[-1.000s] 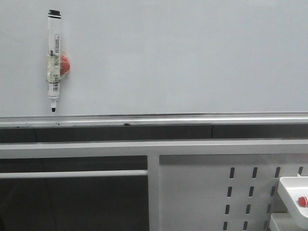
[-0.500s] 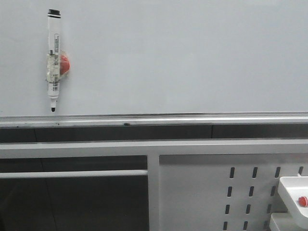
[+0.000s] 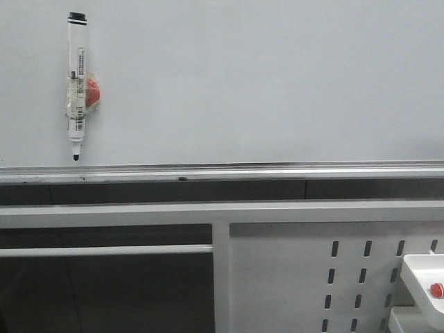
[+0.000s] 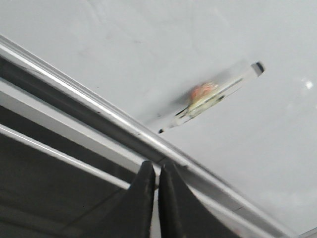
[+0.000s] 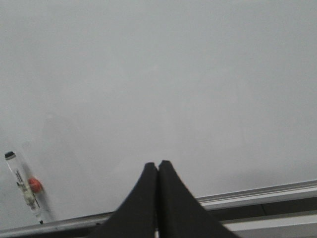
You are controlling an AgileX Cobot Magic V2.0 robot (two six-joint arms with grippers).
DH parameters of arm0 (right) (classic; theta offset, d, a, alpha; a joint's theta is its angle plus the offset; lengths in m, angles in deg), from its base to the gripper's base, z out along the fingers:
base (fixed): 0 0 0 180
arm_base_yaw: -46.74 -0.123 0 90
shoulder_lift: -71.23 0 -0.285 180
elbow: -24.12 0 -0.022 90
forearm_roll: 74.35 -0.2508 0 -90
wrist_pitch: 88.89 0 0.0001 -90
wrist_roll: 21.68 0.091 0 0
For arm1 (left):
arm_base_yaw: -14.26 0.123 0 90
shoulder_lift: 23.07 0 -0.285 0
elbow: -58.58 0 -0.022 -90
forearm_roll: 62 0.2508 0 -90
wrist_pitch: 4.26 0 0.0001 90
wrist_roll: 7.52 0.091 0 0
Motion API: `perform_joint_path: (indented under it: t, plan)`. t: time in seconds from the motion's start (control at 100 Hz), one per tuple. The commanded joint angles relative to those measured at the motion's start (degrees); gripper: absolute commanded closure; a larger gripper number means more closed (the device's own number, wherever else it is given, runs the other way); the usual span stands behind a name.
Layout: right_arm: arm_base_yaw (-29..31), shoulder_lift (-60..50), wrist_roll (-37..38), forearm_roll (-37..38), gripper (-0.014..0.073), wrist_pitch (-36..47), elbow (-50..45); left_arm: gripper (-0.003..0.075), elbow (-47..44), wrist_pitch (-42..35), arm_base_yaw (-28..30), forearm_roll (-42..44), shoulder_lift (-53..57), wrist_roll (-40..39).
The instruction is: Write number 1 on whiteboard
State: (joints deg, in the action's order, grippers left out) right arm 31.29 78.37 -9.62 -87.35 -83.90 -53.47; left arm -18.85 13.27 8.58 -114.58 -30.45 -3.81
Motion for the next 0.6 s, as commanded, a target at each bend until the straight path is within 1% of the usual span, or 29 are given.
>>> perform_joint_path:
  t: [0.0,0.06,0.12,0.2,0.23,0.27,0.28,0.34,0.37,0.44,0.47,0.52,0.59]
  plan:
    - [0.5,-1.0,0.0,-4.9,0.0663,6.5,-0.8,0.0732,-2.1,-4.0,0.0,-11.3,1.2,0.2]
    - [0.5,-1.0,0.0,-7.7,0.0663,8.6,-0.8,0.0732,-2.1,-4.0,0.0,-11.6,1.2,0.2]
    - [0.5,-1.0,0.0,-8.6,0.0663,9.0,-0.1,0.0732,-2.1,-4.4,0.0,-11.5,1.2,0.2]
    - [0.5,-1.0,0.0,-8.5,0.0663,5.7,1.6,0.0725,-1.4,-5.0,0.0,-11.5,1.2,0.9]
    - [0.5,-1.0,0.0,-8.0,0.0663,3.1,2.8,0.0716,-0.6,-5.1,0.0,-11.2,1.2,2.9]
    - [0.5,-1.0,0.0,-6.6,0.0662,0.4,4.2,0.0695,0.5,-5.1,0.0,-10.9,1.2,5.9]
    - [0.5,-1.0,0.0,-6.3,0.0662,-0.2,4.8,0.0683,1.3,-5.1,0.0,-10.6,1.2,7.7]
    - [0.5,-1.0,0.0,-3.6,0.0662,-6.1,7.6,0.0626,3.8,-4.7,0.0,-9.7,1.0,12.5]
    - [0.5,-1.0,0.0,-2.9,0.0661,-8.8,9.2,0.0583,5.3,-4.4,0.0,-8.8,0.8,14.7]
    - [0.5,-0.9,-0.9,-1.5,0.0661,-14.2,13.0,0.0504,9.4,-1.6,0.0,-5.6,-0.8,19.7]
    - [0.5,-0.8,-1.5,-1.5,0.0661,-14.9,14.1,0.0474,11.5,-0.2,0.0,-3.5,-1.8,21.6]
    - [0.5,0.0,-3.9,-1.4,0.066,-15.5,15.7,0.0451,14.2,2.0,0.0,-0.3,-4.1,23.4]
    - [0.5,1.1,-9.1,-1.4,0.0636,-16.0,17.6,0.0449,17.5,5.1,0.0,4.6,-8.0,24.2]
